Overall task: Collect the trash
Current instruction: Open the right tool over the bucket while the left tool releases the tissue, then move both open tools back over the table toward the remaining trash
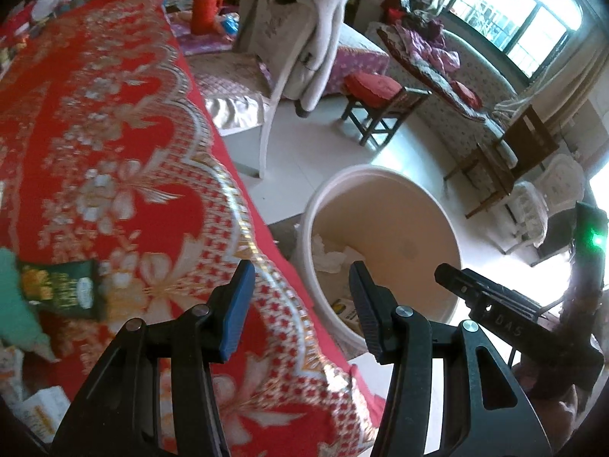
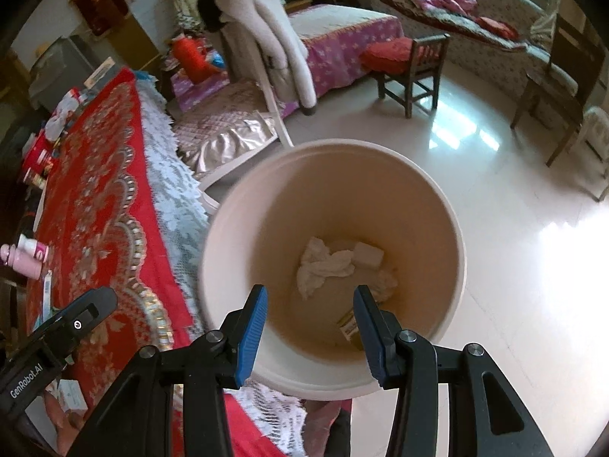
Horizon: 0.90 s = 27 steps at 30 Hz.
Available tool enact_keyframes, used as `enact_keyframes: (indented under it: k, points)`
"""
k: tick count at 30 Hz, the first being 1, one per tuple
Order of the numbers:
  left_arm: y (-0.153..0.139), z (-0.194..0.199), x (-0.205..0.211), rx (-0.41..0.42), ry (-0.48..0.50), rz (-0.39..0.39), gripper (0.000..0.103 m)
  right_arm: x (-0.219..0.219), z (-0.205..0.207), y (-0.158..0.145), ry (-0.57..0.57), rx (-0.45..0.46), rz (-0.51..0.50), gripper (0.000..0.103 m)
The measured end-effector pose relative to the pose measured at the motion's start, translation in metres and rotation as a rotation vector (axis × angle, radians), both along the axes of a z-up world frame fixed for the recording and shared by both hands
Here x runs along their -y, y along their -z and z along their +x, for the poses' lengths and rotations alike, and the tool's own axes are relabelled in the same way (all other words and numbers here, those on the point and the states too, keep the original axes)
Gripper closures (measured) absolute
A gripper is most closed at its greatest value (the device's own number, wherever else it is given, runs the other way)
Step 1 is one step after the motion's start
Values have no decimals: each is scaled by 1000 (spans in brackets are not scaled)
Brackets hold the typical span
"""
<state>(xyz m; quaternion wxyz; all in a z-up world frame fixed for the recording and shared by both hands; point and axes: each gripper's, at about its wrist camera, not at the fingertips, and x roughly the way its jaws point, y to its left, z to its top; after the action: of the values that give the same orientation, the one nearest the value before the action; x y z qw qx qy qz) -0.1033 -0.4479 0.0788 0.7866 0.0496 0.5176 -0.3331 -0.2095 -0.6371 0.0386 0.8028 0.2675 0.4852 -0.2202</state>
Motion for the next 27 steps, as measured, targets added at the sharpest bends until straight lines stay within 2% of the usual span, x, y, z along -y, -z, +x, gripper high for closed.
enact_keyframes:
  k: [8,18,20,22,27]
  points:
    - [-25,5,-47,70,-83,2,53,-34,23,-20,-72,32,-16,57]
    - [-48,13,-118,102,-208,-9,53,-94,61,-33,-210,56,-18,56]
    - [-52,13,-132,106,-231,-10,53,-106,68,-34,-239,61,-16,53]
    - [-55,14,-149,112,-259,-8,53,-122,77,-36,-273,65,-14,45]
    - [-55,22,-197,106,-347,4,53,-159,98,-38,-365,69,-20,43]
